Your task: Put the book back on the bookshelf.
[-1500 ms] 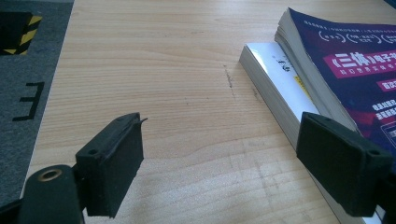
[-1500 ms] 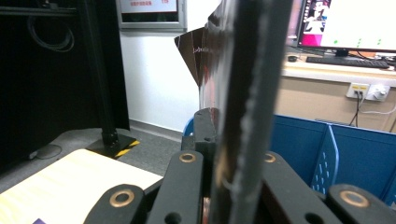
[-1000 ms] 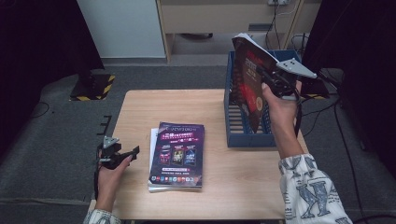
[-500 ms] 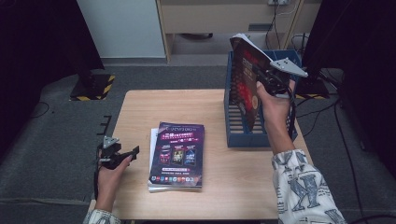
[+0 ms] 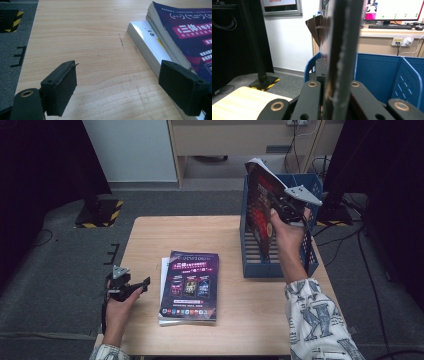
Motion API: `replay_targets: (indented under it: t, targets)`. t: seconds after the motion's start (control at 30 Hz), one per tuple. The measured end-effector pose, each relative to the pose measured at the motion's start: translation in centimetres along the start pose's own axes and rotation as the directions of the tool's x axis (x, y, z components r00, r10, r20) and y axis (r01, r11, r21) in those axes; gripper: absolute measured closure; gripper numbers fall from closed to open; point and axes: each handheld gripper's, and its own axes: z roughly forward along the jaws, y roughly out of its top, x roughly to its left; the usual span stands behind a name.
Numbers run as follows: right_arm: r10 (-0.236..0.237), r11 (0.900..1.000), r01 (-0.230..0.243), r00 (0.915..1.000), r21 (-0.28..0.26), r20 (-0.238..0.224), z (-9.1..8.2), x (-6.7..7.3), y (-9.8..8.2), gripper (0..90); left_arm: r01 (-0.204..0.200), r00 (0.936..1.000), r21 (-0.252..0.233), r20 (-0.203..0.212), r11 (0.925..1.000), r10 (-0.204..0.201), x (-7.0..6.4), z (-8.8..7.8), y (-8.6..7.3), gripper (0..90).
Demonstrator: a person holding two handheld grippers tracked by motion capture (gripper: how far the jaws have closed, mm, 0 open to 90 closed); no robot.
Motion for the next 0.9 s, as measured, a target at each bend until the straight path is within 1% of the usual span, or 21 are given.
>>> replay_targets:
  t: [0.03,0.13,0.23,0.27,0.53,0.7,0.9]
  targets:
    - [0.0,1.0,0.0,1.0,0.0,0.0,0.0,0.0,0.0,86.8,0.0,1.0,0.0,0.0,1.0,0.0,0.0,0.0,0.0,14.7]
    - [-0.004,1.0,0.004,1.0,-0.012,0.006,0.4,-0.2,-0.9,86.8,-0.001,1.0,0.0,0.0,1.0,0.001,0.0,0.0,0.0,14.7]
    - [-0.006,1.0,0.007,0.9999,-0.006,0.01,0.5,-0.3,-1.2,86.8,-0.003,1.0,0.003,0.0,1.0,0.003,0.0,0.1,0.0,14.7]
    - [-0.006,1.0,0.007,0.9999,-0.009,0.016,0.6,-0.4,-1.6,86.8,-0.006,1.0,0.003,0.0,1.0,0.006,0.0,0.1,0.0,14.7]
    - [0.01,1.0,-0.01,0.9997,-0.024,0.024,1.1,-0.5,-2.6,86.8,-0.014,0.9999,0.002,-0.002,0.9999,0.014,-0.2,0.2,0.0,14.7]
    - [0.009,1.0,-0.008,0.9995,-0.026,0.031,1.4,-0.5,-3.4,86.8,-0.013,0.9999,0.003,-0.004,0.9999,0.014,-0.2,0.3,0.0,14.8]
    - [0.009,1.0,-0.009,0.9989,-0.02,0.046,1.4,-0.7,-4.3,86.8,-0.023,0.9997,0.008,-0.004,0.9997,0.023,-0.3,0.3,0.0,14.8]
